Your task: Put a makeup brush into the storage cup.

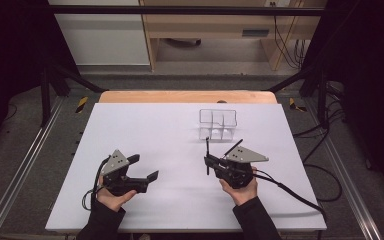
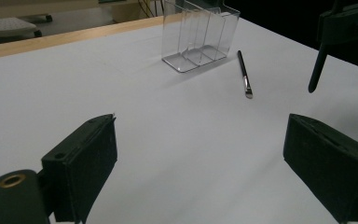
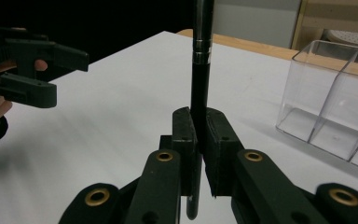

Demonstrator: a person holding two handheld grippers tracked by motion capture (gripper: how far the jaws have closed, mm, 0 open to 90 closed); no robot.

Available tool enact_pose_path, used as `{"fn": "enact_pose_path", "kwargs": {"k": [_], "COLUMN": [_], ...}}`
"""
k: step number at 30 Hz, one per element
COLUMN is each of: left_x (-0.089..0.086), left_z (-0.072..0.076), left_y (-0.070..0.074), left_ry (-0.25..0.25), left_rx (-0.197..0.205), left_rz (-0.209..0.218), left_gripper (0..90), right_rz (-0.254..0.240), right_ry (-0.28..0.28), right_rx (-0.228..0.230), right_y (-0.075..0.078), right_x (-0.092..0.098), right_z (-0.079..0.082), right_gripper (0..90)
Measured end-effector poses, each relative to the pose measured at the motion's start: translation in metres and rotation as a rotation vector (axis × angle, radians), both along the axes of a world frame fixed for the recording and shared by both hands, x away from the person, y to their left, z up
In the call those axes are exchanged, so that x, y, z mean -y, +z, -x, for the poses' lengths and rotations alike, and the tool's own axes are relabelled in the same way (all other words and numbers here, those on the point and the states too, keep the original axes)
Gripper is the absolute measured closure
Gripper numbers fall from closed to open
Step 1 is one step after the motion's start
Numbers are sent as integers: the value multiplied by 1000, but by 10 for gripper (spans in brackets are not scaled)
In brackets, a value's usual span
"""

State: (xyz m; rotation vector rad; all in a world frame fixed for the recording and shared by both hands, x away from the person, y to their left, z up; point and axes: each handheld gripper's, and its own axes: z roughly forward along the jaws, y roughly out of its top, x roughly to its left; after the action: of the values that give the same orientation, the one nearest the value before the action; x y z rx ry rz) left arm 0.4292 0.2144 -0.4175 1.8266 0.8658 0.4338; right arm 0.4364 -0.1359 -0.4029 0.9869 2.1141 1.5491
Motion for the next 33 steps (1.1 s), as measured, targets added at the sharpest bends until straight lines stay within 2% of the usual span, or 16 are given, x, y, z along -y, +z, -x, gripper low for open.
{"fn": "enact_pose_path", "kwargs": {"k": [7,17,24,33], "left_x": [-11,-19,-25,-25], "left_z": [-2,-4,-6,-6], "left_y": [0,0,1,0], "left_ry": [26,43,55,59], "left_rx": [-5,-5,-13,-17], "left_rz": [-14,-45,-49,-57], "left_gripper": [85,84,79,79], "right_rz": [-20,-65,-73,-79], "right_ry": [-33,-95,-139,-189], "right_rx": [5,16,19,28], "right_y": [6,17,23,30], "right_x": [5,10,11,12], "right_z": [-7,-27,-42,-57], "right_gripper": [837,837,837,837]}}
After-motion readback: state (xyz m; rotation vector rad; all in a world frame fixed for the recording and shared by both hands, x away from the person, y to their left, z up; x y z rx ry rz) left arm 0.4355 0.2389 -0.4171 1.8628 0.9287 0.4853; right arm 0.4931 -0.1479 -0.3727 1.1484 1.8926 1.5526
